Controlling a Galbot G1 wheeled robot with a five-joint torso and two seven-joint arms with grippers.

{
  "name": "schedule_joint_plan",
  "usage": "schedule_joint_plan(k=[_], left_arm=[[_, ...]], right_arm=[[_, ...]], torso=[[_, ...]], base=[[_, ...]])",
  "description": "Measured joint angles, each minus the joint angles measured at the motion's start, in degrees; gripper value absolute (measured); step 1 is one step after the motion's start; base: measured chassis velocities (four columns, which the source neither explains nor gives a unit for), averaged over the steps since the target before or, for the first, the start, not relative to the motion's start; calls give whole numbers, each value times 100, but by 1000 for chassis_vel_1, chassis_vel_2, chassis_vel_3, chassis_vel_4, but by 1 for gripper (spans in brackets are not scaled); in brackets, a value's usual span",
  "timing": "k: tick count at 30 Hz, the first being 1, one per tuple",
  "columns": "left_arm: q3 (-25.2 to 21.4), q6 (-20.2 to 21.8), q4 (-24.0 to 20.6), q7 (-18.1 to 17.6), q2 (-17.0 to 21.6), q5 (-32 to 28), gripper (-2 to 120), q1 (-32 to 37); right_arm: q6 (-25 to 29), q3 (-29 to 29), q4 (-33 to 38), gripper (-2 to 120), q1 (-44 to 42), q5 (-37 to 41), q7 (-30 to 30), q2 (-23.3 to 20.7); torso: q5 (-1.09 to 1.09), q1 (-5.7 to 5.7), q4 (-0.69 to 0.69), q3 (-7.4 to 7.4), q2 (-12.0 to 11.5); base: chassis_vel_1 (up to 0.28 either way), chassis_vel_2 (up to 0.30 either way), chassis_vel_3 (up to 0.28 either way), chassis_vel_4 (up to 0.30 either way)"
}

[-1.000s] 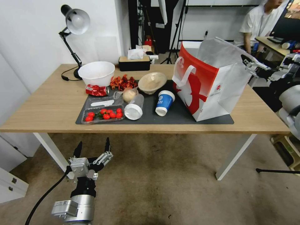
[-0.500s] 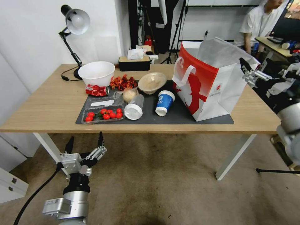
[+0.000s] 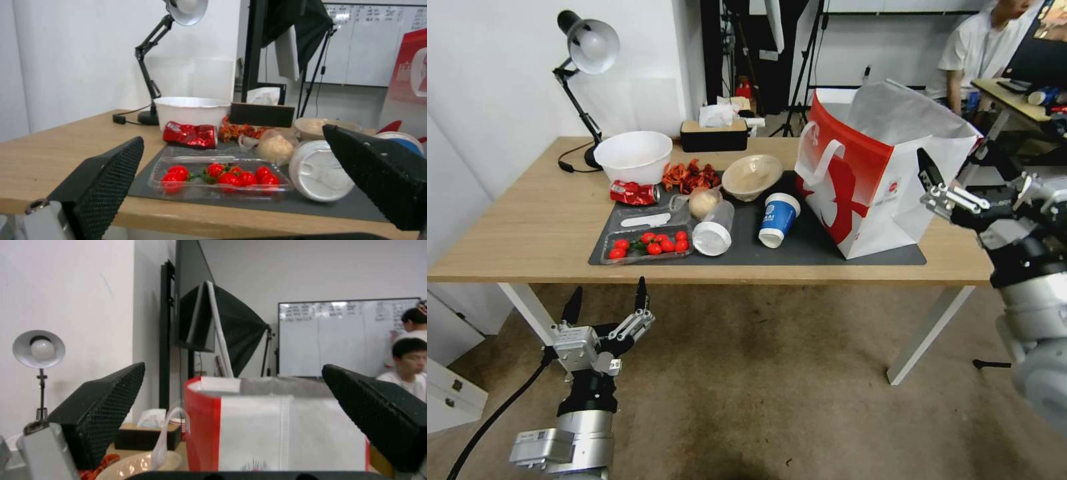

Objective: Pick up the food delivery bag from the floor and place it on the table.

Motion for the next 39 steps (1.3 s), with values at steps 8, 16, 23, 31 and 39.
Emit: schedule_joint_plan(k=[8,16,23,31,39], left_arm=[[110,-65,33,81,-35,74,100,7],[120,-97,137,133,-19,86,100,-10],[131,-140,305,136,-27,118,100,-42],[275,-241,510,157,-68,225,100,-108],[308,-259,582,201,-71,277,100,-122]], right_arm=[[706,-1011,-84,100,-962,-1787,330,1016],[886,-2014,-361,100,-1294,-3171,873,1620],[873,-2488,-545,100,-1396,-3820,1149,1830],[830,-2860,-732,100,-1435,-4181,1266,1975],[964,-2809,-835,100,-1368,-4239,1135,1987]], torso=[[0,0,0,0,0],[0,-1,1,0,0],[-1,-1,0,0,0],[0,0,1,0,-1],[1,0,1,0,-1]], base=[[0,0,0,0],[0,0,0,0],[0,0,0,0],[0,0,0,0],[0,0,0,0]])
